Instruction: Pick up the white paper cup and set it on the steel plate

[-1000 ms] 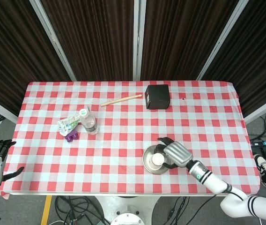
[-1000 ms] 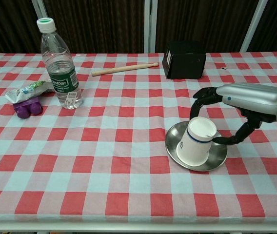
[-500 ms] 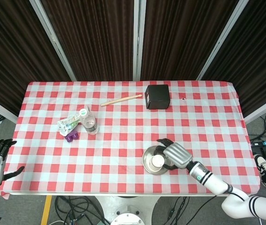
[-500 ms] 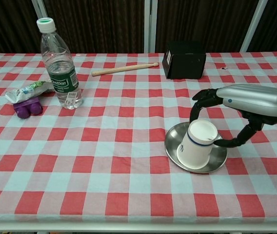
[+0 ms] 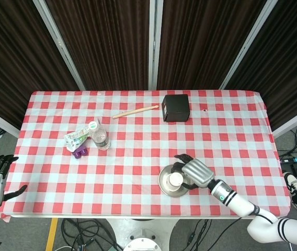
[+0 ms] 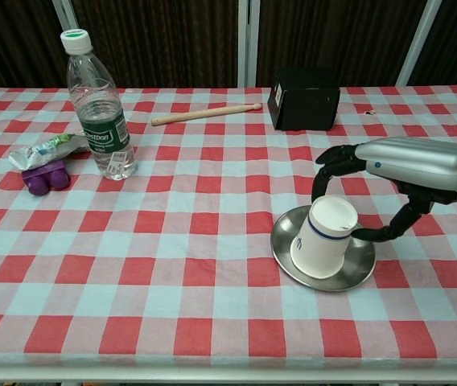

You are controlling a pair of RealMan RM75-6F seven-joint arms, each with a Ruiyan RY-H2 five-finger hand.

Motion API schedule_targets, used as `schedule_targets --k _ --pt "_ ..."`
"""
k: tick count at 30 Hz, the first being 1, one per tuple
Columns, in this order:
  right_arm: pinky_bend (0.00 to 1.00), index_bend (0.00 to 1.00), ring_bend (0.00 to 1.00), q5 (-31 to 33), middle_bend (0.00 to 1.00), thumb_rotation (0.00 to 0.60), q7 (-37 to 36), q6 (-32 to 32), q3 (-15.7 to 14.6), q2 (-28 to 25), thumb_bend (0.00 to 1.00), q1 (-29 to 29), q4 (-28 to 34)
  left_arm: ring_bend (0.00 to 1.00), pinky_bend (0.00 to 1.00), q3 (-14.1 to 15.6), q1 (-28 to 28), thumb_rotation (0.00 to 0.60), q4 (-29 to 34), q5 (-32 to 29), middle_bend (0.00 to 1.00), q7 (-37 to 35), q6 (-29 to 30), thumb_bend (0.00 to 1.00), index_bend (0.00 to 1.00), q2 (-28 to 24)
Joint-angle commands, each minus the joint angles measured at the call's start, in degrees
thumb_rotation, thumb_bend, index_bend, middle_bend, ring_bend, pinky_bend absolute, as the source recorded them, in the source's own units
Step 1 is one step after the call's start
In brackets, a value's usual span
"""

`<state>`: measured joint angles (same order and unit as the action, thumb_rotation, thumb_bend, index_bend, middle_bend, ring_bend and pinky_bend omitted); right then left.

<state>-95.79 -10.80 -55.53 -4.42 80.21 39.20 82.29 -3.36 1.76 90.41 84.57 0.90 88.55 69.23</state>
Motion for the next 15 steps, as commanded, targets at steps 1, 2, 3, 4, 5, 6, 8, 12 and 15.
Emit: schedule_targets --k 1,2,3,4,5,6,8,12,15 --pt "0.10 0.53 0.07 1.0 0.29 0.600 1.2 -0.1 0.6 0.2 0.33 -0.1 -1.1 0.12 0.16 0.0 0.0 0.600 0.0 0.1 0.16 0.0 0.0 0.11 0.20 0.0" --pt "0.10 0.53 0.07 1.9 0.29 0.600 1.7 -0.1 1.2 0.6 0.33 -0.2 -1.8 0.12 0.16 0.0 0.0 0.600 0.0 0.1 0.16 0.0 0.1 0.11 0.20 0.0" --pt "0.10 0.53 0.07 2.8 0.29 0.600 2.1 0.0 1.9 1.0 0.33 -0.3 -2.6 0.12 0.16 0.0 0.0 0.600 -0.1 0.1 0.16 0.0 0.1 0.11 0.20 0.1" --pt "0.10 0.53 0.07 3.7 0.29 0.600 2.3 0.2 2.4 1.4 0.33 -0.3 -3.3 0.12 0.16 0.0 -0.1 0.600 -0.1 0.1 0.16 -0.1 0.2 0.11 0.20 0.0" --pt "0.10 0.53 0.07 4.5 0.29 0.600 2.6 0.3 2.9 1.7 0.33 -0.3 -3.8 0.12 0.16 0.0 -0.1 0.600 -0.1 0.0 0.16 -0.2 0.3 0.11 0.20 0.0" --pt "0.10 0.53 0.07 4.5 0.29 0.600 2.6 0.3 2.9 1.8 0.33 -0.3 -3.7 0.12 0.16 0.0 -0.2 0.600 -0.1 0.0 0.16 -0.2 0.3 0.11 0.20 0.0" --pt "0.10 0.53 0.06 3.4 0.29 0.600 1.7 -0.2 2.2 1.4 0.33 -0.4 -2.4 0.12 0.16 0.1 -0.2 0.600 -0.1 -0.1 0.16 -0.4 0.2 0.11 0.20 0.0" --pt "0.10 0.53 0.06 -0.2 0.29 0.600 0.8 -0.8 -0.1 0.5 0.33 -0.3 -0.1 0.12 0.16 0.1 -0.1 0.600 -0.2 0.1 0.16 -0.3 0.2 0.11 0.20 0.1" --pt "0.10 0.53 0.06 -0.6 0.29 0.600 1.2 -0.9 -0.4 0.6 0.33 -0.3 -0.3 0.12 0.16 0.0 -0.1 0.600 -0.2 0.1 0.16 -0.2 0.2 0.11 0.20 0.1"
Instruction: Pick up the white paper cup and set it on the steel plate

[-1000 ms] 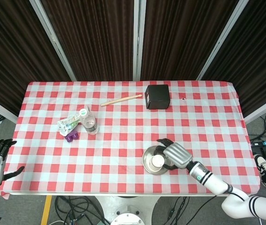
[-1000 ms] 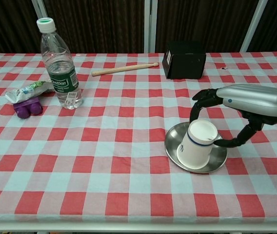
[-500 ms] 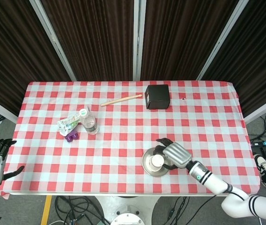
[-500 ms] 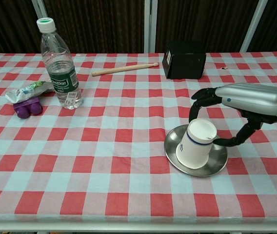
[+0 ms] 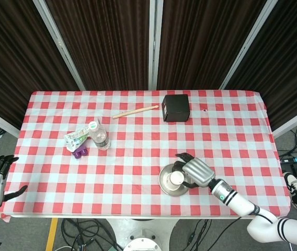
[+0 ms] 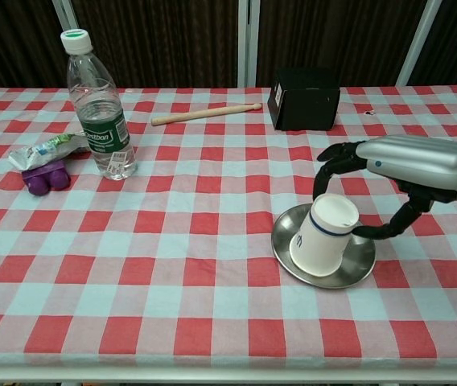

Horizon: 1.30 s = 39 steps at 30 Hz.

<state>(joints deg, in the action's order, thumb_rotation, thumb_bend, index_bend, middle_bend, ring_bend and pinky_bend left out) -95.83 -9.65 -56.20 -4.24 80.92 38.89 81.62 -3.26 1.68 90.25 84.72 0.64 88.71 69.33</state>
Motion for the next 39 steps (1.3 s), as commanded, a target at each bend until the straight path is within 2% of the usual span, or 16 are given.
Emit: schedule_targets --k 1,7,14,22,27,31,35,39 --pt "0.10 0.53 0.06 0.2 0.29 0.600 0.4 -0.1 -0.1 0.1 0.33 0.0 -0.3 0.12 0.16 -0.1 0.0 0.600 0.0 0.0 0.16 0.0 0.1 0.11 0.20 -0.1" --pt "0.10 0.53 0.06 3.5 0.29 0.600 1.6 0.3 2.3 1.4 0.33 -0.2 -2.7 0.12 0.16 0.0 -0.2 0.600 0.0 -0.1 0.16 -0.1 0.1 0.11 0.20 -0.1" --pt "0.10 0.53 0.06 0.1 0.29 0.600 -0.6 0.6 -0.4 -0.3 0.33 0.3 1.1 0.12 0.16 0.1 -0.1 0.600 -0.2 0.0 0.16 -0.1 0.1 0.11 0.20 0.1" --pt "0.10 0.53 0.06 4.1 0.29 0.600 2.7 -1.4 3.1 0.7 0.33 -0.8 -1.6 0.12 0.16 0.0 -0.3 0.600 -0.2 0.0 0.16 -0.5 0.5 0.11 0.20 0.0" --pt "0.10 0.53 0.06 3.5 0.29 0.600 -2.4 -4.7 3.3 -2.1 0.33 -2.1 1.3 0.12 0.16 0.0 -0.3 0.600 -0.3 0.3 0.16 -0.5 0.8 0.11 0.20 0.1" --pt "0.10 0.53 0.07 6.8 0.29 0.600 -3.4 -5.3 5.1 -3.0 0.33 -3.0 -0.2 0.12 0.16 -0.1 -0.1 0.600 -0.3 0.6 0.16 -0.4 0.7 0.11 0.20 0.1" --pt "0.10 0.52 0.06 11.7 0.28 0.600 -4.1 -2.7 7.2 -2.6 0.33 -3.0 -3.8 0.12 0.16 -0.2 0.0 0.600 -0.2 0.7 0.16 -0.4 0.7 0.11 0.20 0.1" --pt "0.10 0.47 0.05 15.8 0.26 0.600 -4.2 1.1 8.6 -1.0 0.33 -2.2 -8.1 0.12 0.16 -0.1 0.1 0.600 -0.1 0.5 0.16 -0.3 0.4 0.11 0.20 0.1"
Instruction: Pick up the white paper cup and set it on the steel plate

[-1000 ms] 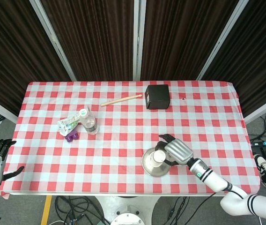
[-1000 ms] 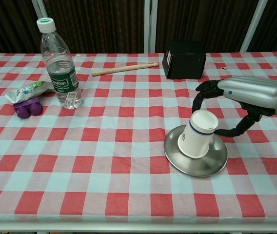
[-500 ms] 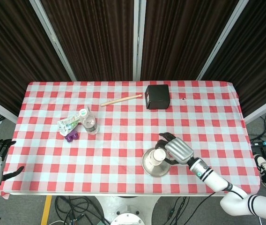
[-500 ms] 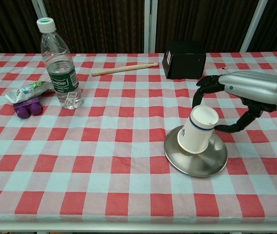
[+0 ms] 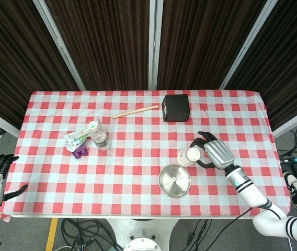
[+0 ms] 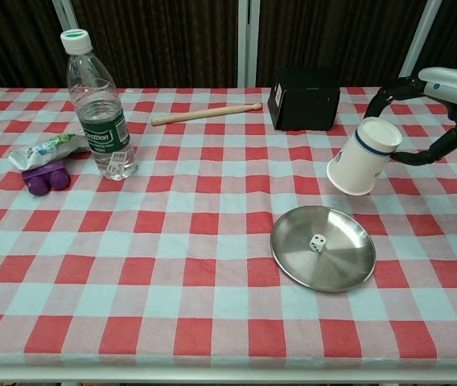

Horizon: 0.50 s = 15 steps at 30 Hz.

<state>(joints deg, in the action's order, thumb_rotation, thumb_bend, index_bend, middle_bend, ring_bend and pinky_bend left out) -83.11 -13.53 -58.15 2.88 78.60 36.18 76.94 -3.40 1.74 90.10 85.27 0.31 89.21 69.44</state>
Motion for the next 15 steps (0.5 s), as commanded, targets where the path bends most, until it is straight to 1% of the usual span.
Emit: schedule_targets --k 1,5,7,10,12,15 --pt "0.10 0.46 0.05 3.8 0.26 0.600 -0.2 4.0 1.7 1.8 0.33 0.7 -4.4 0.12 0.16 0.1 0.1 0.600 0.0 0.0 0.16 0.0 -0.2 0.11 0.20 0.0" --pt "0.09 0.36 0.03 6.3 0.23 0.600 1.6 7.3 2.2 3.7 0.32 1.4 -8.0 0.12 0.16 0.0 0.3 0.600 0.0 -0.2 0.16 0.1 -0.6 0.11 0.20 0.0" --pt "0.08 0.30 0.01 6.9 0.21 0.600 2.1 8.4 2.1 4.0 0.32 1.5 -8.4 0.12 0.16 0.0 0.3 0.600 0.0 -0.4 0.16 0.1 -0.7 0.11 0.20 0.0" --pt "0.07 0.16 0.00 6.9 0.18 0.600 2.9 8.9 1.8 3.4 0.33 1.3 -7.7 0.12 0.16 0.0 0.3 0.600 0.0 -0.5 0.16 0.0 -0.8 0.11 0.20 0.0" --pt "0.06 0.06 0.00 6.5 0.16 0.600 3.4 7.9 1.7 2.4 0.33 0.7 -6.2 0.12 0.16 -0.1 0.4 0.600 0.0 -0.4 0.16 0.0 -0.9 0.11 0.20 0.0" --pt "0.05 0.00 0.00 5.9 0.12 0.600 3.9 5.9 1.6 0.5 0.33 -0.4 -4.0 0.12 0.16 -0.1 0.6 0.600 0.0 -0.3 0.16 0.0 -0.9 0.11 0.20 0.0"
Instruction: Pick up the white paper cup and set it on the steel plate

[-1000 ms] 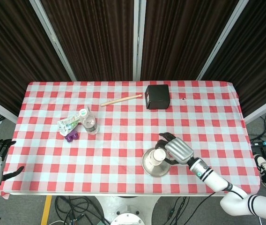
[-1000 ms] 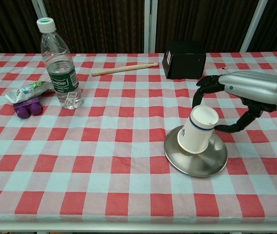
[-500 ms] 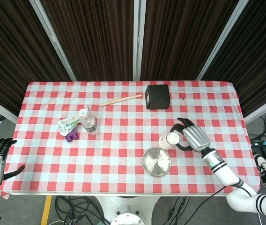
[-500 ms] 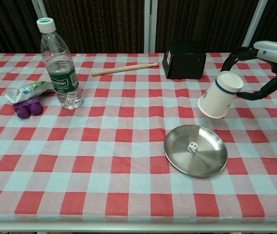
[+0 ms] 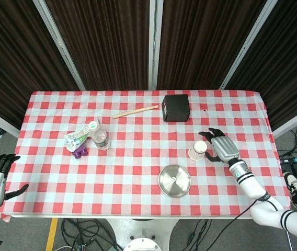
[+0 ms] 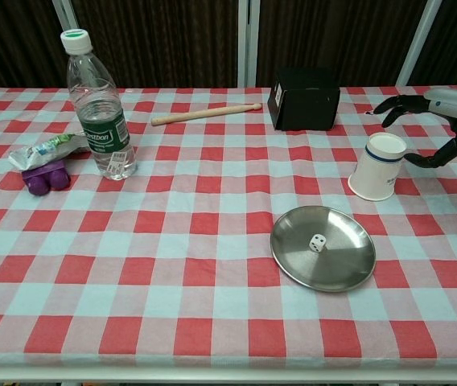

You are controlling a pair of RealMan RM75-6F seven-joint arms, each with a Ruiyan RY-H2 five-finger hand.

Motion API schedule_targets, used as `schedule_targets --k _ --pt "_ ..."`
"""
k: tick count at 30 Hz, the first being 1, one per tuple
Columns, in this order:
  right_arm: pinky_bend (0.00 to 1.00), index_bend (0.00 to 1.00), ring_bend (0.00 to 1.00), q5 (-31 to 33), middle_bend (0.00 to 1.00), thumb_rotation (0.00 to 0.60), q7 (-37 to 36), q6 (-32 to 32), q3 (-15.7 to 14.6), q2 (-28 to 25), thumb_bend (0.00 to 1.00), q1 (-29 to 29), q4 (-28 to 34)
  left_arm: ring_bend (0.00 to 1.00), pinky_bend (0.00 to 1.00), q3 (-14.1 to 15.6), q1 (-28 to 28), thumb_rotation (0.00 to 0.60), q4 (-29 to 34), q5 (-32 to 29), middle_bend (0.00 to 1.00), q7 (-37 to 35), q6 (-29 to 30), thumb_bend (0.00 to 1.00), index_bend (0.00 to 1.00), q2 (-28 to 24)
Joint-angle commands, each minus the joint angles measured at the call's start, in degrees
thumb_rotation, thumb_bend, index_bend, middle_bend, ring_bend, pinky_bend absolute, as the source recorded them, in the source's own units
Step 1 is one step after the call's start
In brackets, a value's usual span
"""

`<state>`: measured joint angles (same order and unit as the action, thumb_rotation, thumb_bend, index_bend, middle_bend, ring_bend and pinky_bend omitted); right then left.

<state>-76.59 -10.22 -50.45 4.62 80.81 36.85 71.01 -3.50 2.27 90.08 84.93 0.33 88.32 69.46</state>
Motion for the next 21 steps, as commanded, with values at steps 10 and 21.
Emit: schedule_targets --k 10,21 --pt "0.12 0.06 0.01 -6.5 0.16 0.600 0.2 -22.0 -3.3 -11.4 0.33 -13.7 11.9 0.12 0.16 0.4 0.5 0.600 -0.5 0.7 0.16 0.7 -0.5 0.11 0.20 0.6" --pt "0.08 0.07 0.00 -12.3 0.16 0.600 -4.3 -38.2 -8.1 -15.3 0.33 -26.8 15.2 0.12 0.16 1.0 1.3 0.600 -0.1 1.6 0.16 1.6 -1.4 0.11 0.20 2.0"
